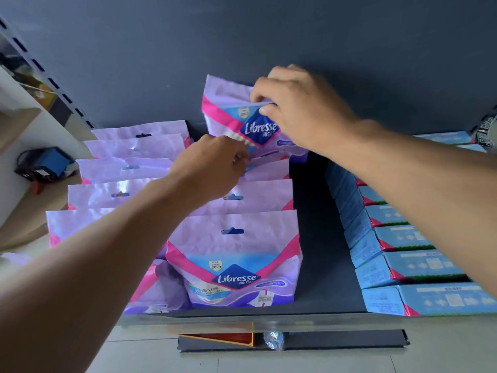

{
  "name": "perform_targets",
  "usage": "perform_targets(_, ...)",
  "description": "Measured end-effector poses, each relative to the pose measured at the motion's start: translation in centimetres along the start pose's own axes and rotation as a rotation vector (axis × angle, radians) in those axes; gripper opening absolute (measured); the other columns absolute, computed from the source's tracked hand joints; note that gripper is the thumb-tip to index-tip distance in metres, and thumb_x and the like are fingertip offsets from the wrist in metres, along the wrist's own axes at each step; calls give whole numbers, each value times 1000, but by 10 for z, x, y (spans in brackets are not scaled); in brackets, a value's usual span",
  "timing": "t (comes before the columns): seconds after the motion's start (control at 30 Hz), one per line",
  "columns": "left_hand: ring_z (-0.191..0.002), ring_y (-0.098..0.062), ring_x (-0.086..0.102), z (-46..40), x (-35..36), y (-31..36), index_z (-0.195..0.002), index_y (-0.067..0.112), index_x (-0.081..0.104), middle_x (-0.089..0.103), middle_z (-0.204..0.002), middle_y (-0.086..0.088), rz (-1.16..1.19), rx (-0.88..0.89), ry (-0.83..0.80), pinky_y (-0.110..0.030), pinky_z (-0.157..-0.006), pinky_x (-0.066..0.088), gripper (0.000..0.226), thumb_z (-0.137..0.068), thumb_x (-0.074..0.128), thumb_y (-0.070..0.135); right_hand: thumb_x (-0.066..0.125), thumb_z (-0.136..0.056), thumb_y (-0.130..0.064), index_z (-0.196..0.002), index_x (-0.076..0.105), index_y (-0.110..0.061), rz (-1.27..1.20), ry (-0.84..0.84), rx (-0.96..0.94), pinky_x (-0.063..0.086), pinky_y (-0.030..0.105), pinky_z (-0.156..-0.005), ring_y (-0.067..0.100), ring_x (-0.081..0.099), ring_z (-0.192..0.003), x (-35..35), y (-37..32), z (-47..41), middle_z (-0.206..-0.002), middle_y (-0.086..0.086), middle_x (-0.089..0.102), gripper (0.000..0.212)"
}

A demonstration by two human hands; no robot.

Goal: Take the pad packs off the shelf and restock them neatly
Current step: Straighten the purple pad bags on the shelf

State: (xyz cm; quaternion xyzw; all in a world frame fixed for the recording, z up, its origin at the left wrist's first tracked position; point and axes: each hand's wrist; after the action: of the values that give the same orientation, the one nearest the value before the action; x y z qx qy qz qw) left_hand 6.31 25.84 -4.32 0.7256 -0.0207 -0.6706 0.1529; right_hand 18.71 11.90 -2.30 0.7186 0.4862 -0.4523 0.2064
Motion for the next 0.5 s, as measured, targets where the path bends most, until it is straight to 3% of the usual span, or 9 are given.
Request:
perform_targets(0.17,-85,-29,56,6,-2,0,-96,28,71,66,-93,-3,-17,17,-26,-39,-73,51,25,-93,47,22,61,-84,-9,-94,61,-13,-12,-147,-32,49,43,-70,30,54,-87,35,-23,-8,-95,6,58,11)
perform_targets(0.3,-70,-29,48,9,-2,-3,-75,22,57,54,-74,-4,-6,33,2,-37,-65,49,23,-93,43,20,63,-84,-14,-98,66,-21,-302,-279,167,52,37,-74,24,59,-81,45,-23,-4,-92,0,65,16)
perform_targets(0.4,-62,-25,42,11,-4,-7,-79,24,64,54,-70,-1,15,15,13,-38,-64,49,26,-94,43,21,61,-86,-13,-107,69,-22,-509,-178,347,52,25,-82,15,66,-85,33,-14,2,-97,-2,70,25)
perform_targets(0.5,-71,-27,54,17,-11,-8,-92,23,66,67,-85,-3,57,0,27,-35,-68,50,25,-96,43,32,52,-86,-7,-99,71,-18,-438,-45,432,50,24,-79,15,65,-83,19,-2,19,-93,1,72,25)
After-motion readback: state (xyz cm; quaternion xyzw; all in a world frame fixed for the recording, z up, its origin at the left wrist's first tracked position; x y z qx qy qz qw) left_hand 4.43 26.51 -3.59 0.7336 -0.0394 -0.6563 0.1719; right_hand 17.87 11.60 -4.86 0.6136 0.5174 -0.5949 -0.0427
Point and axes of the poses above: each hand's wrist, its own z-axis away from the middle knuckle, its own x-axis out of the palm, y = z × x
